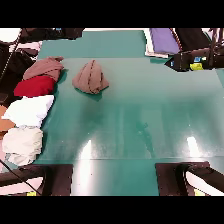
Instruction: Fold the shirts.
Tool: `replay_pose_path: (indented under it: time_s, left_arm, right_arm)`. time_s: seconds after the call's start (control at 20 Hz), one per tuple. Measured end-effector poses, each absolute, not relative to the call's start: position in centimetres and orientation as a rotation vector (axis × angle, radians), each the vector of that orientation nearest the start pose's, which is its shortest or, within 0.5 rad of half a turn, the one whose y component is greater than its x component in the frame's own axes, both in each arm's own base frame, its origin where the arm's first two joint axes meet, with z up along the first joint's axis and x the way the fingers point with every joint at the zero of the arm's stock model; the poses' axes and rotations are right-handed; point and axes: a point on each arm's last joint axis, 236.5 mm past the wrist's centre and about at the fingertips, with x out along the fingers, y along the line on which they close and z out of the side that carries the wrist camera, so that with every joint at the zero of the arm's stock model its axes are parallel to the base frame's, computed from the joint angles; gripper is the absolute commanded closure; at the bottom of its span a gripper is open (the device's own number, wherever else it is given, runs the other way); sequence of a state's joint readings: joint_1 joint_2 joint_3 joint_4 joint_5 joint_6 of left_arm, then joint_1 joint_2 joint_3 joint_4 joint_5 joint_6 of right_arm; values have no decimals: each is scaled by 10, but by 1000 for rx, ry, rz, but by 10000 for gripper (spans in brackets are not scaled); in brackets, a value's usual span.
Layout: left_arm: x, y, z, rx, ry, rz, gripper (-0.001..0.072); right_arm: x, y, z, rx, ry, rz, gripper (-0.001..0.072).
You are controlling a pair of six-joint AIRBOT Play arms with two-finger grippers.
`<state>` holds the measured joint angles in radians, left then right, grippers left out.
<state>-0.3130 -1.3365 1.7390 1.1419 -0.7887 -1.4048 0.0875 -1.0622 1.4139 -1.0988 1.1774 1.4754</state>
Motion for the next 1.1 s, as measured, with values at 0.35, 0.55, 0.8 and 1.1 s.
replay_pose_path:
  time_s: [0.35, 0.55, 0.8, 1.1]
  left_arm:
    - [518, -199, 175, 2, 685, -403, 127]
    - [532, -194, 63, 43, 921, -346, 128]
    - [533, -193, -10, 49, 1061, -316, 578]
    - [546, -197, 36, 72, 1007, -340, 679]
  right_arm:
    - [381, 135, 217, 232, 806, 461, 699]
    - [379, 135, 216, 231, 815, 464, 699]
    - [378, 135, 215, 231, 818, 465, 699]
    - [380, 134, 227, 233, 772, 461, 699]
